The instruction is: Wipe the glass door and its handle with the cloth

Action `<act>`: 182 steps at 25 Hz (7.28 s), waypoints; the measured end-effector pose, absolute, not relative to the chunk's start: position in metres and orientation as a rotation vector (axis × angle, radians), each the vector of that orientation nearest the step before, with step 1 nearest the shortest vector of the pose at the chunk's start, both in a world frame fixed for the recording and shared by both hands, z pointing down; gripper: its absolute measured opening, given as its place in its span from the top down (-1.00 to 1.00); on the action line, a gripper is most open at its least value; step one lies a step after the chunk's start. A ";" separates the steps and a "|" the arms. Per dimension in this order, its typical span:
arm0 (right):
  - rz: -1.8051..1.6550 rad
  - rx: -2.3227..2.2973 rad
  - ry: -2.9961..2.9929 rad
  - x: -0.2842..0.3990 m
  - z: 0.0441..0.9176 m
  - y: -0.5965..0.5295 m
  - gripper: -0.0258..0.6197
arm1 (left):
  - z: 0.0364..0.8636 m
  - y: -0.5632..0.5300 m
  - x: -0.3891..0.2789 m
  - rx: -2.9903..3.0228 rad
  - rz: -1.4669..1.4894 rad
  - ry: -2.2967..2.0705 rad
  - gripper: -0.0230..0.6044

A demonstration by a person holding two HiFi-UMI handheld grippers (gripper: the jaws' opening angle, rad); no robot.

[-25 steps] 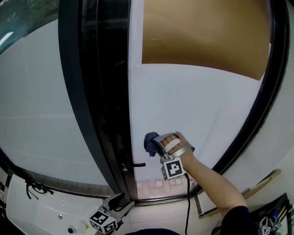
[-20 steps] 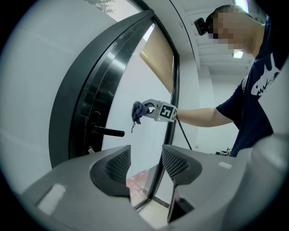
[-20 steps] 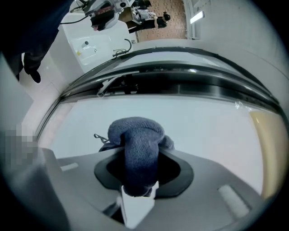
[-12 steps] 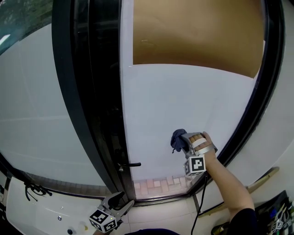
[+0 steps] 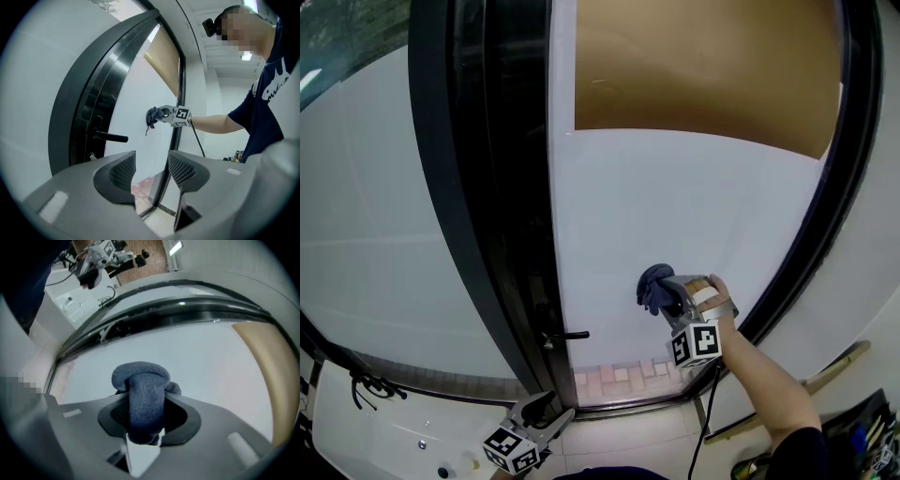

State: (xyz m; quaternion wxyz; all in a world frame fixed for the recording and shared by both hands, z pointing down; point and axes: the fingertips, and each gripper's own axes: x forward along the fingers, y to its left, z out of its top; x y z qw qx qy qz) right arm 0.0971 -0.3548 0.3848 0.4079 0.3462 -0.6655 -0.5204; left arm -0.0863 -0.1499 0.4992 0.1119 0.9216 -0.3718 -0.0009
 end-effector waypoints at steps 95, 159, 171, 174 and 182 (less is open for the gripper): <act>-0.729 0.435 -2.058 -0.041 0.515 -0.319 0.51 | 0.504 -0.150 -0.087 2.717 0.001 -1.068 0.24; -0.382 0.808 -2.475 -0.149 0.582 -0.312 0.52 | 0.529 -0.147 -0.150 2.580 0.013 -1.222 0.24; -0.420 0.659 -2.526 -0.158 0.591 -0.324 0.52 | 0.532 -0.159 -0.146 2.583 0.050 -1.186 0.24; -0.429 0.671 -2.496 -0.152 0.596 -0.324 0.52 | 0.528 -0.161 -0.140 2.597 0.041 -1.173 0.24; -0.262 0.735 -2.363 -0.104 0.648 -0.335 0.52 | 0.533 -0.156 -0.140 2.593 0.032 -1.172 0.24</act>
